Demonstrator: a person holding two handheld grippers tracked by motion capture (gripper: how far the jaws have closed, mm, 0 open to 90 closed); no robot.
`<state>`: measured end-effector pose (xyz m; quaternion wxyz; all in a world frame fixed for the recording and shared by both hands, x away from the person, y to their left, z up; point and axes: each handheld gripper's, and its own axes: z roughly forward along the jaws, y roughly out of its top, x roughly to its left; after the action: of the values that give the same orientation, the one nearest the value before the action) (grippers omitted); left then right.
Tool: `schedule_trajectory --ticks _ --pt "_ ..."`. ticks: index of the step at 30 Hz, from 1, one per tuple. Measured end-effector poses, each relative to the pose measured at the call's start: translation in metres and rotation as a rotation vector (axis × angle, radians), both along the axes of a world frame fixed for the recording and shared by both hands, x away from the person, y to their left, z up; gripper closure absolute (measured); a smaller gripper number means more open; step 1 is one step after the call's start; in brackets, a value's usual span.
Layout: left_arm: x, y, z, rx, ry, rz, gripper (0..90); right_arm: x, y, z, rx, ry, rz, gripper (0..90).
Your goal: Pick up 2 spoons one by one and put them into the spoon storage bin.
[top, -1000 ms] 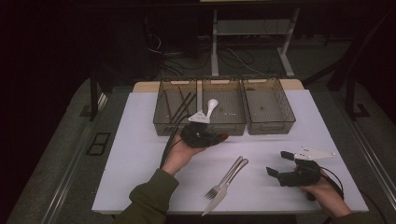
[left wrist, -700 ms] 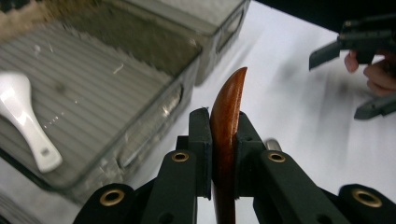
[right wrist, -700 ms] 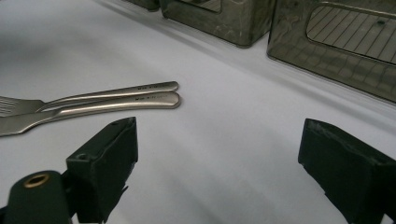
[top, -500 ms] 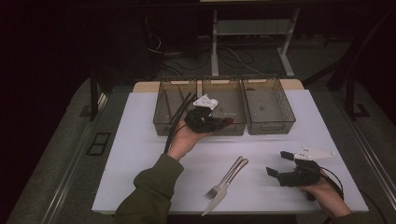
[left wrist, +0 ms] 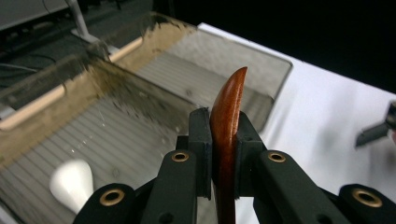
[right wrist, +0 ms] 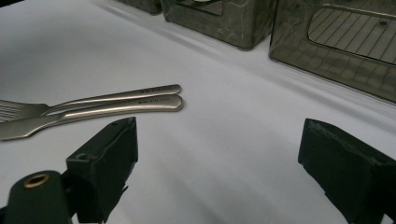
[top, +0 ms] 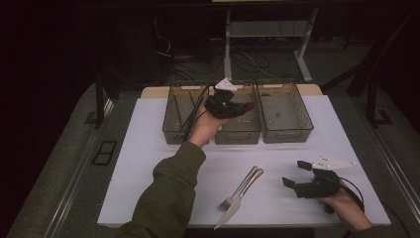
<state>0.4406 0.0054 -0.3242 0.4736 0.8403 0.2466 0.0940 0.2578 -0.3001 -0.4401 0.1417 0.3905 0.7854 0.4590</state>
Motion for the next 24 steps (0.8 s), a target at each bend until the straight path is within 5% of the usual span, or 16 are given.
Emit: schedule_trajectory --ticks 12,24 --pt "0.036 -0.027 -0.001 -0.042 -0.019 0.026 80.0 -0.001 0.000 0.001 0.010 -0.007 0.009 11.6" --pt "0.062 -0.041 -0.038 -0.035 0.030 0.106 79.8 -0.001 -0.001 0.001 0.015 -0.012 0.014 11.6"
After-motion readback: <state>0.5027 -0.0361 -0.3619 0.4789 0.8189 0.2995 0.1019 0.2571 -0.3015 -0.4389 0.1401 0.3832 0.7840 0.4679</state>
